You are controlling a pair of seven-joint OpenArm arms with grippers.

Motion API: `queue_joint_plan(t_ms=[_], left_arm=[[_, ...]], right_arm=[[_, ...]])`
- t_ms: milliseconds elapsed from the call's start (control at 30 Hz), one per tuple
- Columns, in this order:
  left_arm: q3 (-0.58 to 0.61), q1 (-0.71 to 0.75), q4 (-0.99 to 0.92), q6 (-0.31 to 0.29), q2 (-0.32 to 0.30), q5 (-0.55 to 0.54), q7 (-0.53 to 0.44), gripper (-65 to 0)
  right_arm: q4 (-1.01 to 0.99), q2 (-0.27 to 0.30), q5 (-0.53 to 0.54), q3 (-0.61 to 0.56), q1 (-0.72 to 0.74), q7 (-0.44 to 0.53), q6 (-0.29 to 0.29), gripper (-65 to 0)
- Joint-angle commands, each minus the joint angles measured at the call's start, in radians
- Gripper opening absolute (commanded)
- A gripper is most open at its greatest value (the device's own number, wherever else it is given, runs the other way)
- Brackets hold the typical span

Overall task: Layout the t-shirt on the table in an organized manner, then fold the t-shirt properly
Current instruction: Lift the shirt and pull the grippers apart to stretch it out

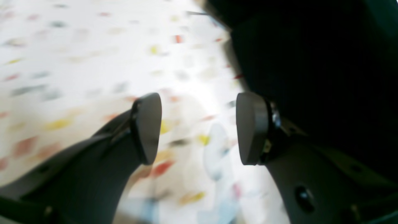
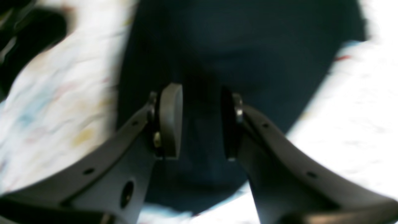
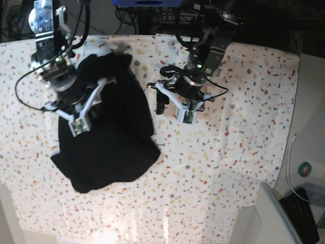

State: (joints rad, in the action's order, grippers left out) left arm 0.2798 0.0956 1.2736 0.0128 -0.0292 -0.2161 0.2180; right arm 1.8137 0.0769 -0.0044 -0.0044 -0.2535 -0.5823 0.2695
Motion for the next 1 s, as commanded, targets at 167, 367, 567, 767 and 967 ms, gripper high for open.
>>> queue_joint_plan(t_ms=[167,367,567,767,967], left_arm=[[0.016,-0.124,-0.226,-0.006,0.119,-0.004,-0.03,-29.1],[0.017,-0.185,-0.36,-0.007,0.174,-0.004,-0.025,-32.3],[0.0,-0.156,-0.341,-0.004,0.085,-0.006,-0.022,-65.0],[-0.21,0.013,-0.081,-0.003,-0.018,-0.006,-0.022,-65.0],[-0.379,0.103,0.079,-0.003,-0.053,0.001,0.041,-65.0]], right_arm=[[-0.099,0.002,0.005,0.151,0.121,-0.014,-0.002,-44.3],[-0.242,0.007,0.005,0.191,0.231,-0.014,-0.002,-44.3],[-0.355,-0.001,0.007,0.223,0.34,-0.02,-0.002,-44.1],[-0.358,-0.03,0.007,0.214,0.388,-0.02,-0.002,-44.1],[-0.596,-0.048,0.007,0.194,0.553,-0.021,-0.002,-44.1]])
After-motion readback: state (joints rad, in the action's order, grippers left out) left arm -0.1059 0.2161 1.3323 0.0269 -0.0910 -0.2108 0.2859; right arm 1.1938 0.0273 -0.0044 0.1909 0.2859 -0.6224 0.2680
